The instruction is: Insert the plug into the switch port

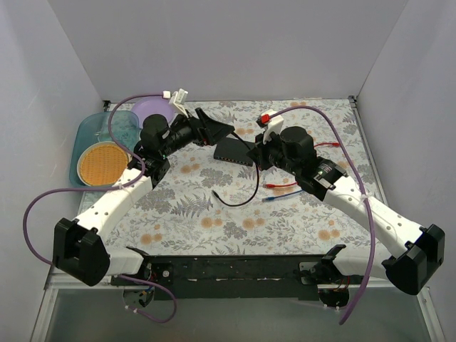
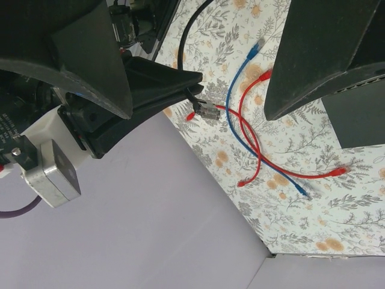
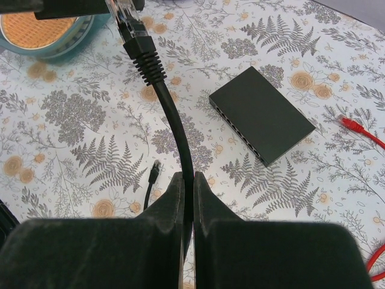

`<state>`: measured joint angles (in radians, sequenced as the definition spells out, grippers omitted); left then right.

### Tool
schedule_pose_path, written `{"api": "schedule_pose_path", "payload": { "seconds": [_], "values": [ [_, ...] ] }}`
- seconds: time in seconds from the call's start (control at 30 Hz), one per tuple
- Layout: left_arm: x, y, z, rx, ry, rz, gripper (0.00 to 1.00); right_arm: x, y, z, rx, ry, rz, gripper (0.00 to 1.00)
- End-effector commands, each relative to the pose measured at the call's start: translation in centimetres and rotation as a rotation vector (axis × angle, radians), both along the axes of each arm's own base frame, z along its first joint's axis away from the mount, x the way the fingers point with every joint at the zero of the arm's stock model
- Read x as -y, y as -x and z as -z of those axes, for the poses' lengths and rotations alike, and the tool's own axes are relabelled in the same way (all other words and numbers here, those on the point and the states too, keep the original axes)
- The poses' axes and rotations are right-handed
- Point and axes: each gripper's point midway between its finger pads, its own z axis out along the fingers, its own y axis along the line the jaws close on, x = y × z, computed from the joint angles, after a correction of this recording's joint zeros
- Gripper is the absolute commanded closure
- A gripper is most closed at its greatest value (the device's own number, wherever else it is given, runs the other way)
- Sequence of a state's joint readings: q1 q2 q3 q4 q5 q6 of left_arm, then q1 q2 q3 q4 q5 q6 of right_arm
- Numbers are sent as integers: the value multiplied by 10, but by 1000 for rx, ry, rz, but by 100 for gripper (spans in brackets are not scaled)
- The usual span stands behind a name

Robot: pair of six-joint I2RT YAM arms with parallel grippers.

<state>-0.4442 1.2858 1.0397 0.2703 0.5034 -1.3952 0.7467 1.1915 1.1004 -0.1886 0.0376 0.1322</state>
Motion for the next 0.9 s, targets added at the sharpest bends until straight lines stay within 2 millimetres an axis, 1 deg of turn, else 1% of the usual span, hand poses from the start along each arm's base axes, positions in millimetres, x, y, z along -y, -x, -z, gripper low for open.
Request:
{"api": "schedule_pose_path", "payload": {
  "seconds": [0.0,0.1,0.17,0.2,0.23,0.27,0.3,0.33,0.37,0.43,0.47,0.5,0.6,0.63,0.67,0.7,0.73,0.77,0.8,0.83,0.87],
  "values": [
    [-3,-3,5,6,-15,-19,12,-1,6,-19,46,-29,-32,99],
    [-1,-2,5,9,-8,-7,18,-1,8,-21,50,-36,-39,99],
    [1,-1,5,14,-6,12,26,-4,13,-23,48,-46,-68,99],
    [2,0,6,15,-6,19,30,-3,13,-24,50,-48,-67,99],
    [3,1,4,21,-3,33,46,-3,13,-22,46,-47,-64,99],
    [4,2,4,24,-2,38,53,-3,13,-22,46,-48,-61,99],
    [4,3,3,24,-1,44,58,-2,13,-23,47,-49,-61,99],
    [5,3,3,28,-1,47,62,-3,13,-23,48,-50,-61,99],
    [5,4,2,29,0,53,63,-3,12,-24,46,-52,-60,99],
    [5,4,1,36,2,55,68,-4,13,-23,42,-51,-62,99],
    [5,4,0,34,3,52,76,-4,12,-23,43,-52,-62,99],
    [5,5,1,34,3,53,79,-5,13,-23,40,-54,-68,99],
    [7,6,2,40,1,70,95,-7,12,-23,39,-58,-75,99],
    [8,7,2,43,0,80,99,-7,12,-24,41,-61,-75,99],
    [9,10,2,48,-1,102,100,-9,13,-24,41,-60,-84,99],
    [11,11,2,56,-1,120,100,-10,12,-26,46,-61,-88,68],
    [13,13,3,64,-4,141,100,-11,12,-29,50,-62,-91,57],
    [16,20,1,76,-5,189,100,-13,11,-37,58,-71,-100,47],
    [18,22,0,91,-5,210,100,-14,11,-43,68,-81,-109,33],
    [19,24,2,102,-10,229,100,-15,11,-48,76,-90,-122,30],
    [20,28,1,114,-9,253,100,-17,13,-60,95,-119,-154,25]
  ]
}}
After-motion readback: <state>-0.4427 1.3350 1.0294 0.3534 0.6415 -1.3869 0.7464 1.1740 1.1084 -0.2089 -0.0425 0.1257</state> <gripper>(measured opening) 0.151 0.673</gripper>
